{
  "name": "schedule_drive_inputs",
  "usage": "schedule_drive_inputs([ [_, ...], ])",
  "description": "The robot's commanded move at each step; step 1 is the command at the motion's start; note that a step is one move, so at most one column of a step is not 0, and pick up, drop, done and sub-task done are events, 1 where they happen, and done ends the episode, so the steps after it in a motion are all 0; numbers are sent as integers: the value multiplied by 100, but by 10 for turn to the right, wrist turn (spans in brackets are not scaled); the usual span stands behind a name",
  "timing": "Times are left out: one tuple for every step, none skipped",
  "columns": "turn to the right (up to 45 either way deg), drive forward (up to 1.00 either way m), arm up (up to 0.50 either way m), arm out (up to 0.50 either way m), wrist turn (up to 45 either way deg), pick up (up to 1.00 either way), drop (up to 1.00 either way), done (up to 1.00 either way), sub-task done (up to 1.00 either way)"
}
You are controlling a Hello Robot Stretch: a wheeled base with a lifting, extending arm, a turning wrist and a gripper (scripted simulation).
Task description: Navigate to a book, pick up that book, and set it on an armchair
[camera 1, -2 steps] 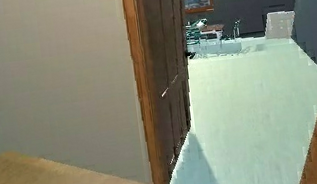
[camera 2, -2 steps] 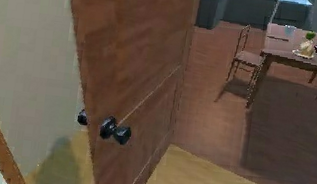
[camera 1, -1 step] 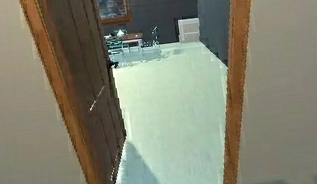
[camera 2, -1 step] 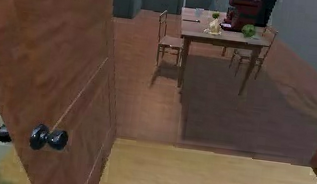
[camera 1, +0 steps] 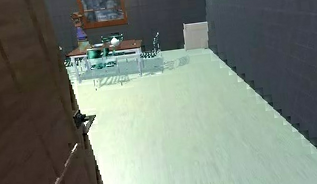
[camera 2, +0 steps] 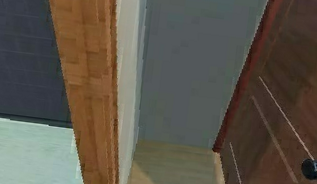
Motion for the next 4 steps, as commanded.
schedule_drive_inputs([
  [30, 0, 0, 0, 0, 0, 0, 0, 0],
  [0, 100, 0, 0, 0, 0, 0, 0, 0],
  [0, 10, 0, 0, 0, 0, 0, 0, 0],
  [-240, 0, 0, 0, 0, 0, 0, 0, 0],
])
